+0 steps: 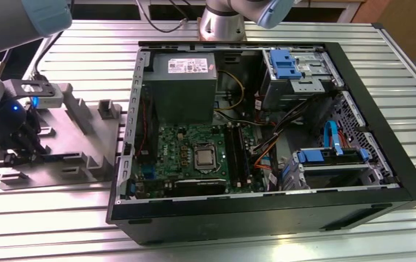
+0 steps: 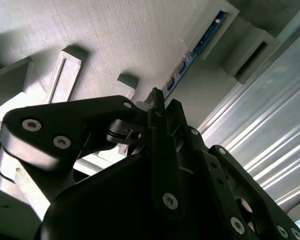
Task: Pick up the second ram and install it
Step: 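Pick up the second ram and move it above second insertion slot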
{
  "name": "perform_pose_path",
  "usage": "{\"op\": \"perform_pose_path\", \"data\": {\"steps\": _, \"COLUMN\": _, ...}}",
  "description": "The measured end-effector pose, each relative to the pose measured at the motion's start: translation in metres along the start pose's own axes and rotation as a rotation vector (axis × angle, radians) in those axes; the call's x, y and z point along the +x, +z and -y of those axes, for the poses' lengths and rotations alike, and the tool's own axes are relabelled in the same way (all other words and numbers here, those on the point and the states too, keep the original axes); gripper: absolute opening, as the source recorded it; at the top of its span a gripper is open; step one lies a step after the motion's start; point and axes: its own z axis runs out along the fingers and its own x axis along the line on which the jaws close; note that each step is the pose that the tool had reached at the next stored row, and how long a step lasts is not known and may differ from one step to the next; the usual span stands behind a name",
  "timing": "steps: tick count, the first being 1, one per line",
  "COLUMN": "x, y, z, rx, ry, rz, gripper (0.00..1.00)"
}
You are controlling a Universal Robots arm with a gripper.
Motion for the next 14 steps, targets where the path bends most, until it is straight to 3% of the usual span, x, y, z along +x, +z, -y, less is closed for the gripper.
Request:
{"op": "perform_pose_path", "data": {"steps": 11, "x": 0.0, "y": 0.0016, "z": 0.0, "rx": 0.0, "ry": 0.0, "rz": 0.0, "gripper": 0.24}}
{"op": "perform_pose_path", "data": {"steps": 13, "x": 0.0, "y": 0.0016, "z": 0.0, "rx": -0.0001, "ry": 0.0, "rz": 0.0, "gripper": 0.22}}
{"op": "perform_pose_path", "data": {"steps": 14, "x": 0.0, "y": 0.0017, "z": 0.0, "rx": 0.0, "ry": 0.0, "rz": 0.0, "gripper": 0.15}}
